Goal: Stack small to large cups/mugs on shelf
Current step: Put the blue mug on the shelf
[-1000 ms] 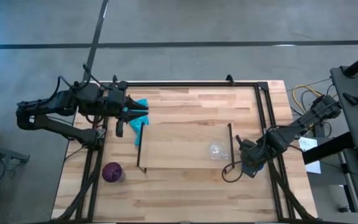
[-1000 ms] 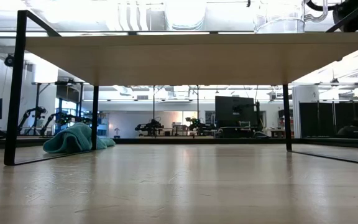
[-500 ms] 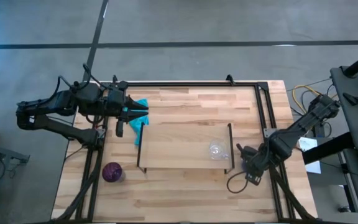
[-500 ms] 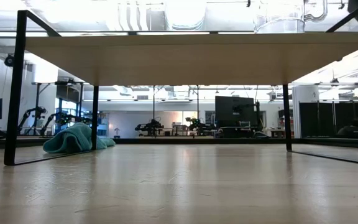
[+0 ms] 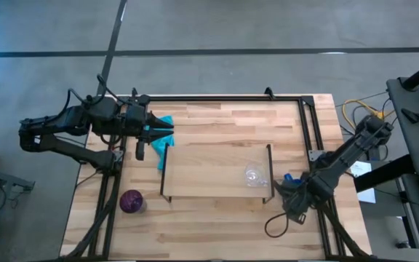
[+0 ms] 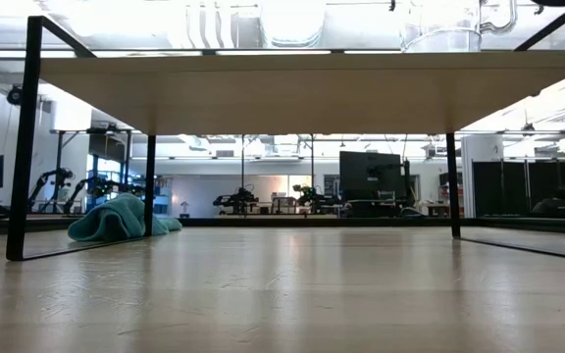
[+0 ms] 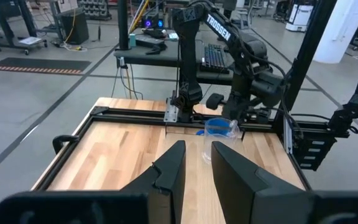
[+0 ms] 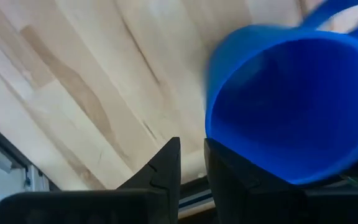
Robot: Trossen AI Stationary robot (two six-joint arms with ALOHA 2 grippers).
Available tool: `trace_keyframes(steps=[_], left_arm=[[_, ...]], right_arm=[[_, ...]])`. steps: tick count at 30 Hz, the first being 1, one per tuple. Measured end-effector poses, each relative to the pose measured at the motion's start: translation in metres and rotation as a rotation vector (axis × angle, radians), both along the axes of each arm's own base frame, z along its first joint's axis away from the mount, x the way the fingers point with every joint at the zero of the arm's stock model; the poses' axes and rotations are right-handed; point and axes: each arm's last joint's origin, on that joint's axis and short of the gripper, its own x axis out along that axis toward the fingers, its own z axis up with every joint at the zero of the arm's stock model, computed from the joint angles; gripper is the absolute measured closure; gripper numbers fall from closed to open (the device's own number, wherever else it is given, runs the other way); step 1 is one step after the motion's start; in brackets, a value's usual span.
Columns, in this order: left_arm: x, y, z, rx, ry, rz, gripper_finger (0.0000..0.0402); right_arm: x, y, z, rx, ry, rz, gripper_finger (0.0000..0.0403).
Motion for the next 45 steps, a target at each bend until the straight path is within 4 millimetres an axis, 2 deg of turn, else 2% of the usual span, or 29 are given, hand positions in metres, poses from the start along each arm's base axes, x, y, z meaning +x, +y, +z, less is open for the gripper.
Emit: trace_keyframes(steps=[4, 7, 12, 20, 25, 39, 45], left_arm=[[0.000, 0.000, 0.001, 0.000, -0.011, 0.000, 0.0338], [0.000, 0.000, 0.002, -0.001, -0.017, 0.000, 0.0338], [0.001, 0.000, 0.003, -0.001, -0.033, 0.000, 0.0338], [0.001, 0.000, 0.003, -0.001, -0.033, 0.000, 0.0338], [0.001, 0.000, 0.003, 0.000, -0.033, 0.000, 0.0338], [0.001, 0.000, 0.006, -0.001, -0.061, 0.000, 0.0338], [0.001, 0.000, 0.006, -0.001, -0.060, 0.000, 0.0338]], right_arm=[[0.003, 0.003, -0.007, -0.032, 0.030, 0.006, 0.0335], [0.003, 0.003, -0.004, -0.042, 0.041, 0.008, 0.0335], [0.001, 0.001, 0.013, -0.065, 0.053, 0.009, 0.0335], [0.000, -0.007, 0.033, -0.217, 0.008, 0.078, 0.0335], [-0.003, -0.009, 0.026, -0.223, 0.035, 0.156, 0.0335], [-0.006, -0.012, 0.011, -0.203, 0.011, 0.158, 0.0335], [-0.006, -0.012, 0.008, -0.190, 0.009, 0.213, 0.0335]])
